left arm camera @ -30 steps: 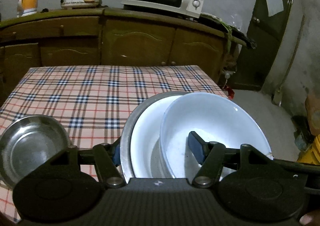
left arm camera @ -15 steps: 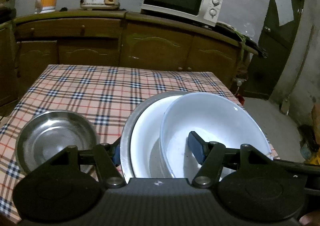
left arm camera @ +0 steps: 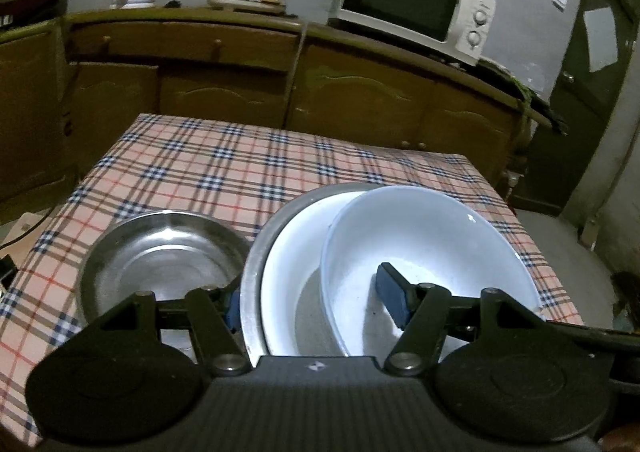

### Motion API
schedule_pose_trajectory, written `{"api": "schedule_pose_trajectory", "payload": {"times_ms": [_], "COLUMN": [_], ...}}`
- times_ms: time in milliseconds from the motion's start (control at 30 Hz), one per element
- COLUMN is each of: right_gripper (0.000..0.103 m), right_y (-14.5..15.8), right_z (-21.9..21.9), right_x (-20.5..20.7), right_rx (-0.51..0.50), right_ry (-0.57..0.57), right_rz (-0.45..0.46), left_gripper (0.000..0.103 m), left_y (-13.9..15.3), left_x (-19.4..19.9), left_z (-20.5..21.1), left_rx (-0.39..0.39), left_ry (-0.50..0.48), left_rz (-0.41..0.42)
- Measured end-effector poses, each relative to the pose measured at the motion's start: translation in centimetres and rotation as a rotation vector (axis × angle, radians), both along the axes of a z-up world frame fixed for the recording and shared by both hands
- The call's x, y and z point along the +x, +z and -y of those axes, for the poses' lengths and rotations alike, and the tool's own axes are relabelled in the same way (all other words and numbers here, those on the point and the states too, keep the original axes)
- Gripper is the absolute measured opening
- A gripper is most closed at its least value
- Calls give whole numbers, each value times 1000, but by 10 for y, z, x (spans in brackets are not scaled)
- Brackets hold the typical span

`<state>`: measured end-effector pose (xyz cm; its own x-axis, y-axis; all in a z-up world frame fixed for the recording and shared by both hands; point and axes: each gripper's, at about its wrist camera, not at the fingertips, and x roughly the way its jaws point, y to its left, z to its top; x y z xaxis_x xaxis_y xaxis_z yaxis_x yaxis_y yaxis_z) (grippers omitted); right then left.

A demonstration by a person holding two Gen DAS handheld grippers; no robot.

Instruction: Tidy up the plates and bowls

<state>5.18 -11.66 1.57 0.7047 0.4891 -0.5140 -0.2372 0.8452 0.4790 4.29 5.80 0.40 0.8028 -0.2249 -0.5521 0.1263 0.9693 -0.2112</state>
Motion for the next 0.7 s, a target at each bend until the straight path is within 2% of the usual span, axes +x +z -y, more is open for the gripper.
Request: {"api": "schedule_pose_trajectory", "payload": {"times_ms": [700], "right_gripper": [53], "right_y": [-29], "right_z": [-88], "right_x": [49], "right_rx": [-7], "right_ry": [71], "right_rz": [-39], "left_gripper": [66], "left_y": [-20], "left_x": [28], "left_z": [-76], "left_rx": [-7], "left_ry": [72], "left_rz": [-53]}}
